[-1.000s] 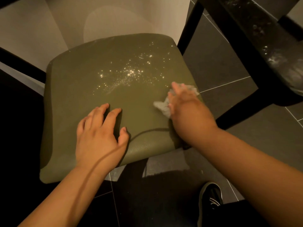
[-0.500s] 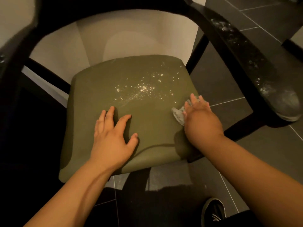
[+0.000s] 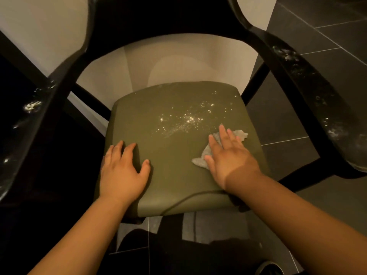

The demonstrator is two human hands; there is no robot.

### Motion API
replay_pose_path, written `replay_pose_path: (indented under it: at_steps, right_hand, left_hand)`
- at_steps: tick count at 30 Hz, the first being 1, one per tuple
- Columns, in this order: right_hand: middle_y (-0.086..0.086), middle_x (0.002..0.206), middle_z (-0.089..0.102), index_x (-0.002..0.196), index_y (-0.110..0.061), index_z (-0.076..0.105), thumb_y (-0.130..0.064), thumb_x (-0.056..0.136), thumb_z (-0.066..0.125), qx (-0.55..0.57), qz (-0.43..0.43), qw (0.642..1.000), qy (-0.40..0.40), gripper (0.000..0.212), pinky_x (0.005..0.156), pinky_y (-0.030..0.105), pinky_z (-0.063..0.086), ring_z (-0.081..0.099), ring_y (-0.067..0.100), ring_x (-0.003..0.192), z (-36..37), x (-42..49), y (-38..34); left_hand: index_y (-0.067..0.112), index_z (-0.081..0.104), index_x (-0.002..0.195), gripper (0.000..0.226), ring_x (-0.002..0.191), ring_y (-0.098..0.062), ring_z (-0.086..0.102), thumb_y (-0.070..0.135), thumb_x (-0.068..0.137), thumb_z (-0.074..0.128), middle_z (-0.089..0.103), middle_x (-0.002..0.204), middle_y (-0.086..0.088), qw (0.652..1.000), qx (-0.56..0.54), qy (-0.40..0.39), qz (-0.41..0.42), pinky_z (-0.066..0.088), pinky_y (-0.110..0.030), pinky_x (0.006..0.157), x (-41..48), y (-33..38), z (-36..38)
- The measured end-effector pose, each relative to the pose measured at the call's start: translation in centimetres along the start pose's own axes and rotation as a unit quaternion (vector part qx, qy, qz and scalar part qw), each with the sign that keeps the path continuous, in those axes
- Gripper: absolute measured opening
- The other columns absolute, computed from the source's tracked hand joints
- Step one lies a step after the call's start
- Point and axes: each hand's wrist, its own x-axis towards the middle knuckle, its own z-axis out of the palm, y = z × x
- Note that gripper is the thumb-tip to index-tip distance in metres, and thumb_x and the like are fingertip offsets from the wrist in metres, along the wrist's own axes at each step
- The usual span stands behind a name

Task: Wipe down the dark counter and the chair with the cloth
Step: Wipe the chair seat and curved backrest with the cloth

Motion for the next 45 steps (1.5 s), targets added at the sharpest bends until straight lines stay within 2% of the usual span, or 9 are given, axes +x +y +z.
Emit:
replay_pose_path:
  at_steps: [4, 8, 12, 16, 21, 26, 30, 36, 45]
  right_hand:
    - [0.005, 0.171, -0.015, 0.164, -0.019, 0.012, -0.07, 0.088, 0.002, 0.042, -0.134, 0.989, -0.035, 0.092, 0.127, 0.038, -0.009, -0.018, 0.024, 0.157, 1.1, -1.2, -3.7]
    - [0.001, 0.171, -0.015, 0.164, -0.02, 0.014, -0.064, 0.1, 0.034, 0.068, -0.227, 0.97, -0.053, 0.08, 0.128, 0.039, -0.004, -0.017, 0.019, 0.157, 1.6, -0.9, -5.9]
    - [0.001, 0.171, -0.016, 0.164, -0.023, 0.003, -0.061, 0.099, 0.025, 0.055, -0.33, 0.94, -0.062, 0.079, 0.125, 0.032, -0.01, -0.017, 0.016, 0.157, 2.2, -0.5, -8.4]
    - [0.0, 0.17, -0.016, 0.16, -0.022, -0.018, -0.059, 0.097, 0.013, 0.096, -0.271, 0.957, -0.044, 0.079, 0.124, 0.024, -0.006, -0.011, 0.01, 0.156, 1.4, -0.4, -9.0]
    - [0.004, 0.133, 0.052, 0.131, -0.018, 0.062, -0.039, 0.097, 0.051, 0.082, -0.108, 0.984, 0.113, 0.041, 0.098, 0.035, 0.049, 0.052, 0.025, 0.12, 0.7, -0.1, -9.3]
    - [0.0, 0.108, 0.055, 0.117, -0.024, 0.057, -0.042, 0.103, 0.051, 0.034, -0.131, 0.991, 0.019, 0.024, 0.079, 0.034, 0.045, 0.058, 0.024, 0.1, -0.6, 2.0, -9.6]
    - [0.002, 0.095, 0.057, 0.101, -0.019, 0.064, -0.027, 0.1, 0.059, 0.09, -0.227, 0.967, 0.076, 0.009, 0.066, 0.033, 0.038, 0.058, 0.027, 0.086, -0.3, 4.8, -11.0]
    - [-0.001, 0.112, 0.063, 0.119, -0.024, 0.07, -0.03, 0.098, 0.066, 0.209, -0.183, 0.947, 0.162, 0.023, 0.088, 0.029, 0.046, 0.059, 0.02, 0.106, -2.1, 7.4, -12.8]
    - [-0.003, 0.09, 0.057, 0.095, -0.023, 0.065, -0.033, 0.099, 0.06, 0.081, -0.163, 0.978, 0.101, 0.011, 0.07, 0.034, 0.044, 0.059, 0.026, 0.089, -1.2, 8.0, -13.6]
  left_hand:
    - [0.028, 0.032, 0.163, 0.075, 0.16, -0.031, 0.014, 0.061, 0.099, 0.051, 0.02, 0.173, -0.01, 0.999, -0.01, -0.026, -0.026, 0.015, -0.052, 0.13, 0.0, -1.9, -0.5]
    - [0.031, 0.027, 0.164, 0.078, 0.161, -0.027, 0.011, 0.06, 0.098, 0.055, 0.014, 0.176, -0.004, 0.998, -0.042, -0.041, -0.019, 0.016, -0.048, 0.13, -0.8, -2.9, -0.6]
    - [0.035, 0.028, 0.165, 0.081, 0.162, -0.025, 0.006, 0.065, 0.095, 0.054, 0.01, 0.177, -0.001, 0.994, -0.084, -0.067, 0.001, 0.012, -0.046, 0.131, -0.9, -4.3, -0.7]
    - [0.037, 0.027, 0.165, 0.084, 0.162, -0.023, 0.005, 0.069, 0.089, 0.043, 0.009, 0.177, 0.001, 0.995, -0.084, -0.057, 0.0, 0.01, -0.046, 0.132, -1.4, -4.2, -0.6]
    - [0.039, 0.033, 0.161, 0.076, 0.162, -0.022, 0.009, 0.066, 0.091, 0.043, 0.015, 0.176, 0.003, 0.994, -0.108, -0.033, -0.014, 0.01, -0.042, 0.132, -1.5, -4.2, -0.4]
    - [0.039, 0.035, 0.16, 0.069, 0.161, -0.02, 0.01, 0.06, 0.095, 0.047, 0.015, 0.175, 0.004, 0.994, -0.104, -0.025, -0.009, 0.007, -0.036, 0.13, -1.5, -4.4, -0.2]
    - [0.036, 0.041, 0.158, 0.064, 0.16, -0.021, 0.016, 0.055, 0.097, 0.05, 0.022, 0.174, 0.002, 0.996, -0.086, -0.008, -0.004, 0.011, -0.036, 0.128, -1.6, -4.5, -0.1]
    - [0.029, 0.054, 0.148, 0.056, 0.156, -0.021, 0.028, 0.049, 0.096, 0.053, 0.036, 0.168, 0.003, 0.993, -0.116, 0.015, -0.009, 0.019, -0.034, 0.125, -1.7, -4.7, 0.0]
    - [0.024, 0.058, 0.143, 0.05, 0.151, -0.024, 0.035, 0.042, 0.096, 0.057, 0.044, 0.163, -0.002, 0.993, -0.118, 0.03, -0.001, 0.026, -0.04, 0.124, -1.8, -5.0, 0.4]
